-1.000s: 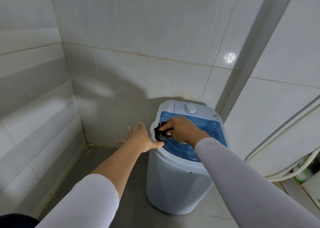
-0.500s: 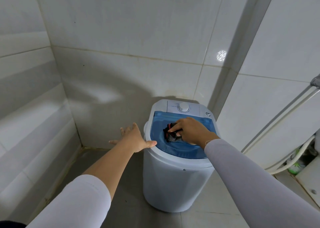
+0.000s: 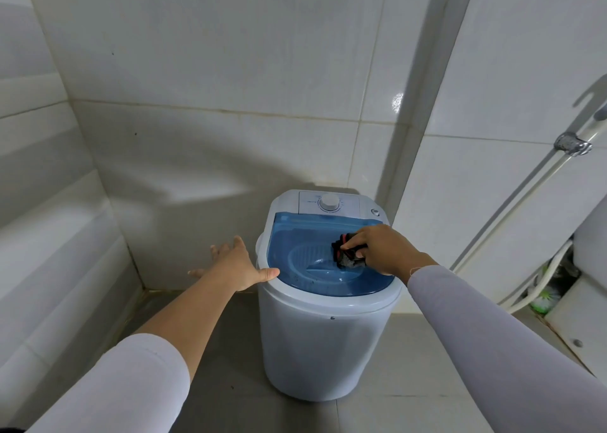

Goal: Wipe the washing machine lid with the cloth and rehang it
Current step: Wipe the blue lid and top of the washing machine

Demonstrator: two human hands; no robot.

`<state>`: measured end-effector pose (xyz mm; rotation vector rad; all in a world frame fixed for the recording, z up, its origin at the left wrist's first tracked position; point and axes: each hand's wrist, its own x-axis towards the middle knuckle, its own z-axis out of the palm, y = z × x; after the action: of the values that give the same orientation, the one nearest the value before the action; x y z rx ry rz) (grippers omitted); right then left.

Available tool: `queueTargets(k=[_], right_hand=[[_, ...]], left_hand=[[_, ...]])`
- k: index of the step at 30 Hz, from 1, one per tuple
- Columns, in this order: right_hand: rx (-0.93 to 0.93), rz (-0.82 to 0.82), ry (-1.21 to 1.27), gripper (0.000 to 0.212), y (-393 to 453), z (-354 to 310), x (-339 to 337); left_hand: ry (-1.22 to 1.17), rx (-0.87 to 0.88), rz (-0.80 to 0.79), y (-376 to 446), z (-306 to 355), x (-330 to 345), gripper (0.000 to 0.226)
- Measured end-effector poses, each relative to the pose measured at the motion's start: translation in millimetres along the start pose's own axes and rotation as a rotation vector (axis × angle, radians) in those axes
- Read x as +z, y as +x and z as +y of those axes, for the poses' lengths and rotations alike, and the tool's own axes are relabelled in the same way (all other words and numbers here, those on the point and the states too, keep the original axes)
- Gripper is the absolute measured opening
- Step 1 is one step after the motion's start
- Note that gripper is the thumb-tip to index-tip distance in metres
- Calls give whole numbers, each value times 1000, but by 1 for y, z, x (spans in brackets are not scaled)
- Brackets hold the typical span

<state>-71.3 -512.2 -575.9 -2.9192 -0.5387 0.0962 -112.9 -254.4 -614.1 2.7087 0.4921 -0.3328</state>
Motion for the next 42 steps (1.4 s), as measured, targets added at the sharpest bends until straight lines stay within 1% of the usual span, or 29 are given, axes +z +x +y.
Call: queueTargets(k=[6, 14, 20, 24, 28, 33, 37, 39, 42], right_hand=[[62, 13, -7, 43, -13, 18, 0], [124, 48, 8, 42, -24, 34, 1], [166, 41, -24, 39, -40, 43, -5], [212, 31, -51, 38, -44, 42, -18], [132, 58, 21, 37, -35, 18, -34], [-28, 81, 78, 38, -11, -38, -38], [-111, 58, 69, 40, 7, -83, -28], [-159, 28, 61, 41, 14, -100, -20], [-217, -28, 33, 38, 22, -115, -8]], left_hand=[[8, 2, 18, 5, -1, 3, 123], [18, -3, 44, -6, 3, 1, 117], [-90, -11, 98, -8, -1, 10, 115], [-158, 12, 158, -11, -2, 17, 108], [-271, 38, 158, -12, -5, 26, 99], [-332, 131, 187, -10, -8, 28, 83], [-494, 189, 182, 7, -12, 18, 69], [-535, 170, 198, 16, -11, 4, 67], [-556, 138, 183, 31, -7, -13, 72]])
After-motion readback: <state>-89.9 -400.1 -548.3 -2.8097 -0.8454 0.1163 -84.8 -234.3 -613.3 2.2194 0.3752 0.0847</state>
